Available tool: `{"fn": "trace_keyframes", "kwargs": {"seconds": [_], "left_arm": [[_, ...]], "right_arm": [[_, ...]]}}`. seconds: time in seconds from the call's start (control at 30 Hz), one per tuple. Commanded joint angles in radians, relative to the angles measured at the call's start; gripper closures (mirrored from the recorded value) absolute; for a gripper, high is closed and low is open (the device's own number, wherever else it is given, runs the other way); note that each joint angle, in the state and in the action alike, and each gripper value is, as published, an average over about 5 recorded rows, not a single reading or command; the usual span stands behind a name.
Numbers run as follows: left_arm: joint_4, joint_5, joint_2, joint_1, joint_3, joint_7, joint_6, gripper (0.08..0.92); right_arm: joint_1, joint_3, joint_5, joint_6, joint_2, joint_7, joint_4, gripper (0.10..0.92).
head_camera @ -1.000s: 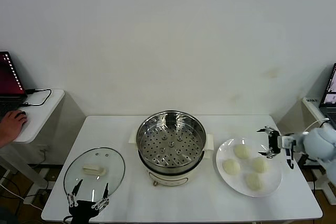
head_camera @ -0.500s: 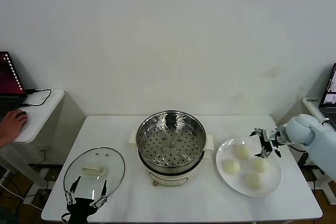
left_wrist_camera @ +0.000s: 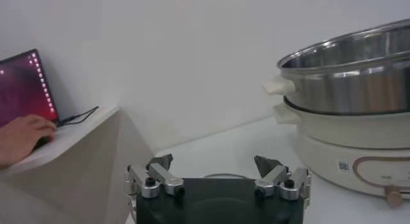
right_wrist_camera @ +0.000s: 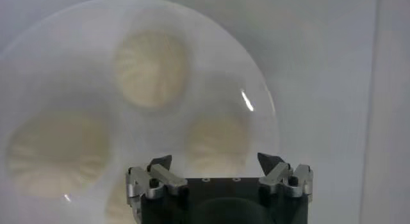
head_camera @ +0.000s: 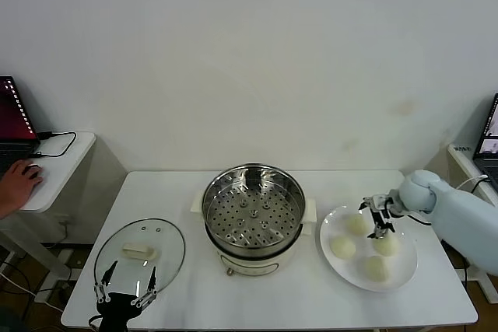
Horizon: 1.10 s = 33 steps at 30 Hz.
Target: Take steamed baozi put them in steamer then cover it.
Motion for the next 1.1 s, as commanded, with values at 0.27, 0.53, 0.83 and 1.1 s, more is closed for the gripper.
{"fn": "trace_keyframes", "kwargs": {"seconds": [0.27,0.53,0.83,1.1], "left_arm": [[0.009,0.002,0.001,0.0,-0.004,-0.001,-0.01,0.177],[0.011,0.004,-0.001,0.001,-0.002,-0.001,-0.015,0.177],[0.01,0.002,-0.001,0.003,-0.004,-0.002,-0.019,0.177],[0.008,-0.003,0.004,0.003,-0.007,-0.002,-0.02,0.177]], "right_arm": [[0.017,-0.033,-0.02,-0.014,0.067,0.001,-0.075,0.217],[0.01,-0.025,-0.029,-0.02,0.08,0.002,-0.093,0.299],[0.022,-0.03,-0.013,-0.014,0.05,-0.012,-0.062,0.373],[0.15,-0.084,0.077,-0.02,-0.078,-0.015,0.092,0.372]]}}
